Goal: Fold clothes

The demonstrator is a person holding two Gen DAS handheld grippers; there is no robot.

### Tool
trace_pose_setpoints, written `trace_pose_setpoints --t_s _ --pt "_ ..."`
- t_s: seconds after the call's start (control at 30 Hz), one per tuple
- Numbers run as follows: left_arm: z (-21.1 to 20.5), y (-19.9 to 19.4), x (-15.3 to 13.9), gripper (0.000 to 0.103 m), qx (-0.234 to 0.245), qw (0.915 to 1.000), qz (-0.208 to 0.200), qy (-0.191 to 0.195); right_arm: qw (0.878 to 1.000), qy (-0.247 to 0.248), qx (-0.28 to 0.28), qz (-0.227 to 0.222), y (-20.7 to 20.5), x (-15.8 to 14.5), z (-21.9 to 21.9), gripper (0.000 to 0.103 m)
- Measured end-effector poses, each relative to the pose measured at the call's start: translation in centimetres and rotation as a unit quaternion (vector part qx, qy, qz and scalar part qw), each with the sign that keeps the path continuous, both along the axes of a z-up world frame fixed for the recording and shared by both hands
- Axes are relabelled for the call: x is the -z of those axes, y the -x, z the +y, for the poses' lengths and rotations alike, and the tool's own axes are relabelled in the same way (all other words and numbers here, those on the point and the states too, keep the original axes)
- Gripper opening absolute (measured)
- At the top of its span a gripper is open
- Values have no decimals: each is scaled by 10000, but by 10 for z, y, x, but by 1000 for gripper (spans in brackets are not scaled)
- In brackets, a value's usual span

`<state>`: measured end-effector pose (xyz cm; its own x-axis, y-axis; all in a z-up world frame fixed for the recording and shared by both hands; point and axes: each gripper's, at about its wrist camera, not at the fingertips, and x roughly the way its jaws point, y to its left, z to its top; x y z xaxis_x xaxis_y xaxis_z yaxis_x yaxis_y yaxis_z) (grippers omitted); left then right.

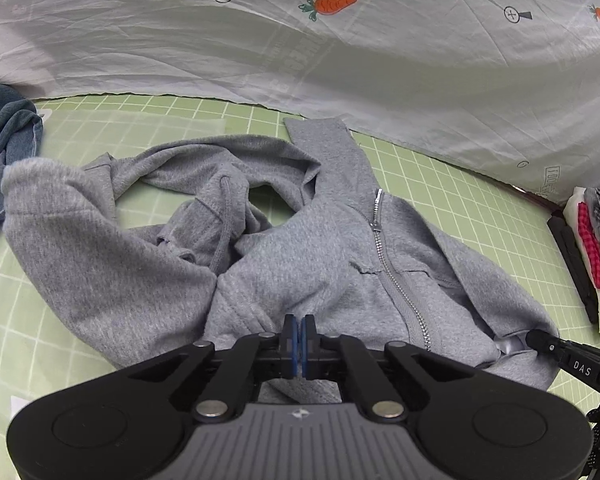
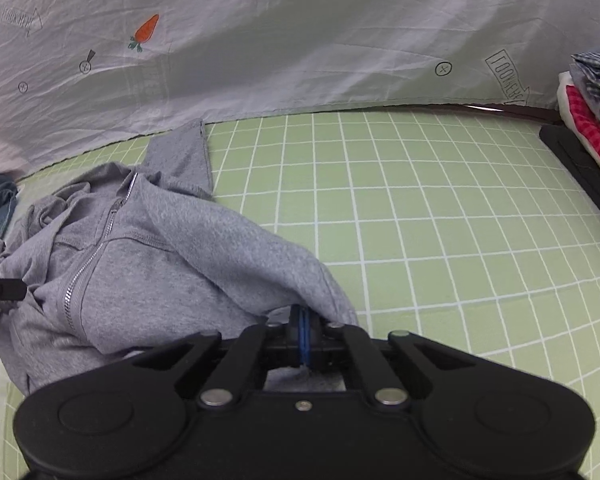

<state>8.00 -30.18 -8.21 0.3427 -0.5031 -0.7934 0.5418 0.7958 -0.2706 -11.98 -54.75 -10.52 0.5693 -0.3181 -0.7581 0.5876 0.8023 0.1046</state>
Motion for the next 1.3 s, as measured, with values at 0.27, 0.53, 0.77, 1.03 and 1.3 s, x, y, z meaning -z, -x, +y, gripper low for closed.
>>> trace_pose_setpoints --t_s 0.27,0.53,0.77,1.03,1.3 --pt "37 -19 -66 1 -513 9938 -280 950 9893 -151 444 -1380 3 -57 -30 0" --pt "46 -82 -75 0 -1426 9818 -707 1034 9755 -422 895 -1966 -28 -61 -85 0" --pt "45 -105 -54 48 -1190 9886 -308 869 9800 -406 1086 -1620 -44 -32 -108 41" --pt "6 -104 -10 68 -643 9965 242 468 9882 -712 933 -984 -50 17 -112 53" --pt "-14 -119 11 33 -620 9976 239 188 9917 -954 610 -605 -75 49 -116 51"
